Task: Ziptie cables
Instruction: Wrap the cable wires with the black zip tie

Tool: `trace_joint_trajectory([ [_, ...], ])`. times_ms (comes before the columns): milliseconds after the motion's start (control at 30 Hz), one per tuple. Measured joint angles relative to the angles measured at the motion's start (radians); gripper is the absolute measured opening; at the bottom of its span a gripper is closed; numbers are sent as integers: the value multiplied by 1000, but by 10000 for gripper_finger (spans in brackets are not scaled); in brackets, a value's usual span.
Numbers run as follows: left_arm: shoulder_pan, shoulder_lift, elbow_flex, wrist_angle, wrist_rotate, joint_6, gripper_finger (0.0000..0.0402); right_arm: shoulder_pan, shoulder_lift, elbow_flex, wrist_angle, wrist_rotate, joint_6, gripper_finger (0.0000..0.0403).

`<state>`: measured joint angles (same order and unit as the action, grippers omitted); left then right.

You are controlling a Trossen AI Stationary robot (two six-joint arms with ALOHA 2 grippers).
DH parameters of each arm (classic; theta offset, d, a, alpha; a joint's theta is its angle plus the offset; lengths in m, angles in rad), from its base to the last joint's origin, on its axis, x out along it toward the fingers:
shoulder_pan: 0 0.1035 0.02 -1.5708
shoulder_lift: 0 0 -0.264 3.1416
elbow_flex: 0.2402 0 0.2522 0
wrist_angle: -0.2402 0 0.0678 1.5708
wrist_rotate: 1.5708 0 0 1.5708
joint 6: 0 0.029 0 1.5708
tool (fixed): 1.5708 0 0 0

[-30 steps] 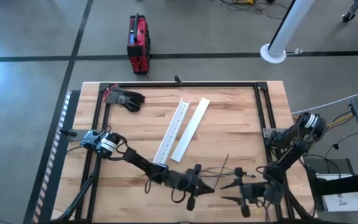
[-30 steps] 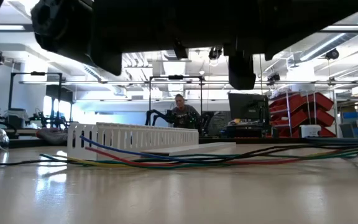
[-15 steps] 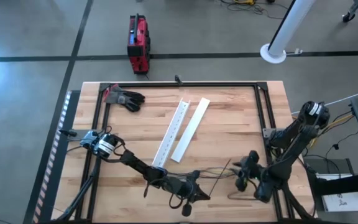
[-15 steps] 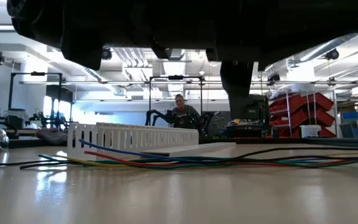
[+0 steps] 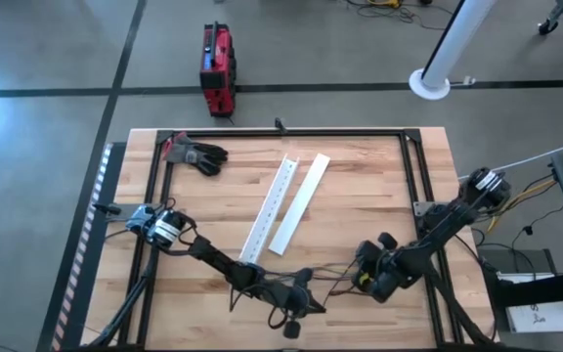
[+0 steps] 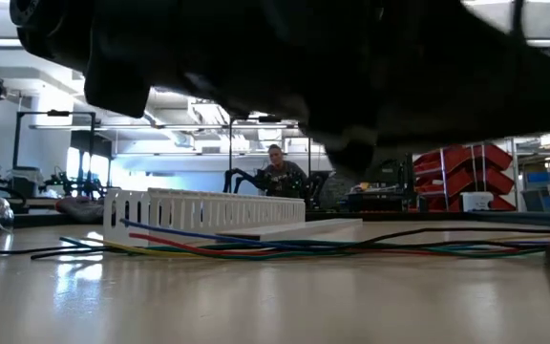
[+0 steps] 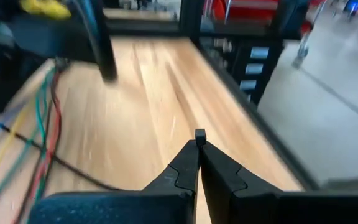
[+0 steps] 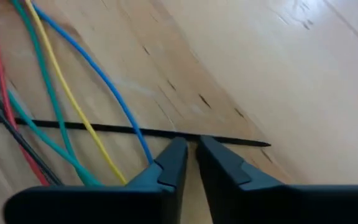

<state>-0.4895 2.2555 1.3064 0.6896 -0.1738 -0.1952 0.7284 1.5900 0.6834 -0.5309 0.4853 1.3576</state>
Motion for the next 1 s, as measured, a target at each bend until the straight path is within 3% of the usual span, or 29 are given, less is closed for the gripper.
trace_joint_trajectory([
  [200, -8, 1, 0, -77, 0, 0, 0, -74, 54, 45, 110, -22, -165, 3],
  [467, -15, -48, 0, -230, -3, -7, 0, -184, 120, 92, 222, -49, -376, 1],
  [733, -18, -80, -1, -239, -15, -19, 0, -260, 125, 125, 339, -90, -544, 2],
  [1000, -19, -80, -25, -223, -30, -84, 0, -239, 128, 136, 340, -226, -514, 2],
])
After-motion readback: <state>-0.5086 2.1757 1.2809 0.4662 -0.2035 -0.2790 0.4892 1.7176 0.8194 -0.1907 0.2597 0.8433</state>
